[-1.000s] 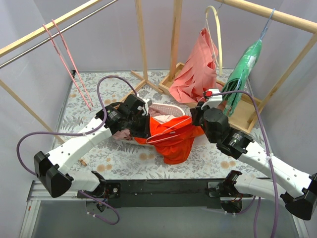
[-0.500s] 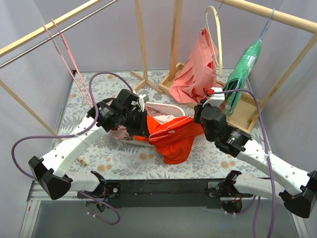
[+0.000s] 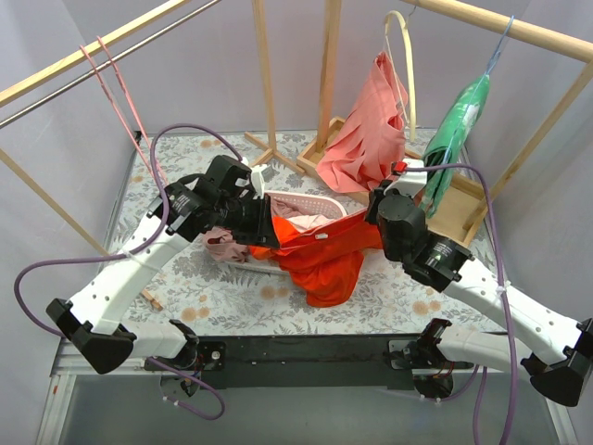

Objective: Place the t-shirt on the hanger

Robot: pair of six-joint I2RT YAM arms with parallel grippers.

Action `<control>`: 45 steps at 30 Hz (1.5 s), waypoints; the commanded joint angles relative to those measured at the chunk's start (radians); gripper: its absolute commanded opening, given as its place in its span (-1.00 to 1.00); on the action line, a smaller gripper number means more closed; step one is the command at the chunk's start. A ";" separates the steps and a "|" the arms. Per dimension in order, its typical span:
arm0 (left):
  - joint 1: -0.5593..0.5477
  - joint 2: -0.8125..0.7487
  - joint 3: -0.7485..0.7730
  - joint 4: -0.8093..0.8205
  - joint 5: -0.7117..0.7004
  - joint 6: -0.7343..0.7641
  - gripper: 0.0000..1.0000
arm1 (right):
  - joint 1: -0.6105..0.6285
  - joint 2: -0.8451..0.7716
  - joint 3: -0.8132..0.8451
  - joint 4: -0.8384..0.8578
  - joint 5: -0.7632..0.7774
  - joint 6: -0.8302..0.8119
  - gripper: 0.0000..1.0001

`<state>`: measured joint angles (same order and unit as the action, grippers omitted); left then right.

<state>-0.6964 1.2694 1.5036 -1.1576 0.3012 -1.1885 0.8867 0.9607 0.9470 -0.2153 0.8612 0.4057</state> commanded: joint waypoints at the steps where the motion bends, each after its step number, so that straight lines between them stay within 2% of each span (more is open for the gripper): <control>1: 0.005 -0.039 0.046 -0.096 0.052 0.026 -1.00 | -0.003 0.019 0.084 -0.004 0.116 -0.010 -0.97; 9: 0.005 -0.038 0.078 -0.071 0.098 -0.016 -1.00 | 0.006 0.050 0.131 -0.002 0.107 -0.011 -0.97; 15: 0.005 0.050 0.240 0.035 0.196 -0.109 -1.00 | 0.043 0.084 0.174 -0.001 0.139 -0.004 -0.97; 21: 0.005 0.079 0.277 0.101 0.217 -0.180 -1.00 | 0.073 0.179 0.320 0.019 0.176 -0.048 -0.97; 26: 0.005 0.093 0.331 0.021 0.043 -0.140 -1.00 | 0.110 0.236 0.458 0.066 0.174 -0.140 -0.97; 32: 0.006 0.159 0.547 0.012 -0.103 -0.092 -0.96 | 0.230 0.296 0.513 0.123 0.138 -0.289 -0.97; 35: 0.006 0.217 0.622 -0.002 -0.103 -0.060 -0.84 | 0.244 0.303 0.539 0.137 0.067 -0.338 -0.97; 38: 0.006 0.255 0.676 -0.011 -0.074 -0.031 -0.68 | 0.279 0.352 0.642 0.148 0.076 -0.454 -0.97; 41: 0.006 0.262 0.719 0.022 -0.019 0.015 -0.29 | 0.276 0.378 0.697 0.166 0.087 -0.548 -0.97; 43: 0.006 0.263 0.747 0.032 0.021 0.032 -0.11 | 0.268 0.392 0.742 0.168 0.079 -0.579 -0.97; 44: 0.006 0.263 0.774 0.047 0.033 0.052 0.11 | 0.261 0.400 0.759 0.157 0.044 -0.582 -0.97; 45: 0.006 0.254 0.780 0.058 0.039 0.059 0.23 | 0.242 0.401 0.777 0.139 0.007 -0.565 -0.97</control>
<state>-0.6937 1.5547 2.2051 -1.1427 0.2703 -1.1965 1.1576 1.3609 1.6203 -0.1383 0.9310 -0.0681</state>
